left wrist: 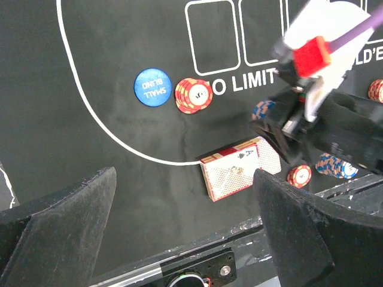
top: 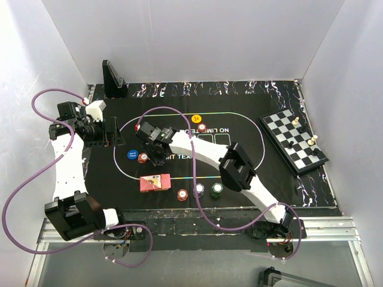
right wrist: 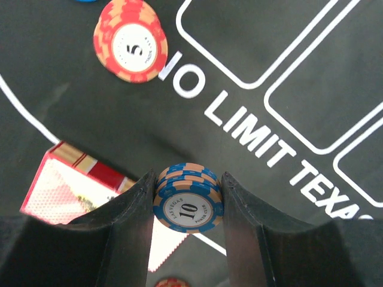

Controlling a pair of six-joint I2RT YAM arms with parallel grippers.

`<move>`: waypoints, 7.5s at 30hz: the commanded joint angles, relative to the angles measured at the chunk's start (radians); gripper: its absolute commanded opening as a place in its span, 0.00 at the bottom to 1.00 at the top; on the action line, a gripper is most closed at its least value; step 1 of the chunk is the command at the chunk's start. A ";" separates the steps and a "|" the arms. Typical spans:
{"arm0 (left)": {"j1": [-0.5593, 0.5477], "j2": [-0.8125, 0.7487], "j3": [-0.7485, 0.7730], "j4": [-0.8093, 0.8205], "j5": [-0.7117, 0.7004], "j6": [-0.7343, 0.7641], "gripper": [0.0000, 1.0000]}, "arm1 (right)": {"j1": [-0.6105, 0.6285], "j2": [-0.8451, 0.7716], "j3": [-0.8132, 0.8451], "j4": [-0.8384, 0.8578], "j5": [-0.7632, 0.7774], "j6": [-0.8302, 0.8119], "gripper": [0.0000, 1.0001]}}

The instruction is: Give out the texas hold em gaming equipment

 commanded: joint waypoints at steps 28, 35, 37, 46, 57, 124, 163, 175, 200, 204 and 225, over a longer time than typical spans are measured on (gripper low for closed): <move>0.017 -0.026 -0.025 0.033 0.041 -0.012 1.00 | -0.048 0.178 0.142 0.116 -0.110 0.005 0.56; 0.015 -0.047 -0.037 0.026 0.031 -0.022 1.00 | -0.059 0.086 0.081 0.135 -0.118 -0.008 0.70; 0.017 -0.052 -0.031 0.018 0.026 -0.024 1.00 | -0.061 0.061 0.087 0.122 -0.101 -0.011 0.70; 0.015 -0.075 -0.008 -0.001 0.020 -0.041 1.00 | -0.070 -0.236 -0.110 0.098 -0.057 -0.048 0.77; 0.015 -0.083 -0.023 0.012 0.043 -0.053 1.00 | -0.053 -0.675 -0.812 0.164 -0.132 0.024 0.87; 0.015 -0.071 0.017 -0.011 -0.012 -0.007 1.00 | -0.515 -0.387 -0.440 0.096 0.000 0.004 0.01; 0.015 -0.081 0.002 -0.022 -0.012 0.002 1.00 | -0.368 -0.523 -0.565 0.141 0.037 -0.047 0.76; 0.017 -0.112 0.000 -0.036 -0.009 -0.002 1.00 | -0.073 -0.624 -0.833 0.115 -0.037 0.054 0.85; 0.015 -0.132 -0.014 -0.033 -0.022 0.004 1.00 | 0.042 -0.529 -0.976 0.199 -0.092 0.145 0.65; 0.017 -0.130 -0.012 -0.031 -0.020 0.004 1.00 | 0.042 -0.529 -0.981 0.193 -0.078 0.145 0.46; 0.017 -0.136 -0.021 -0.031 -0.014 0.008 1.00 | 0.022 -0.623 -0.870 0.069 -0.012 0.104 0.35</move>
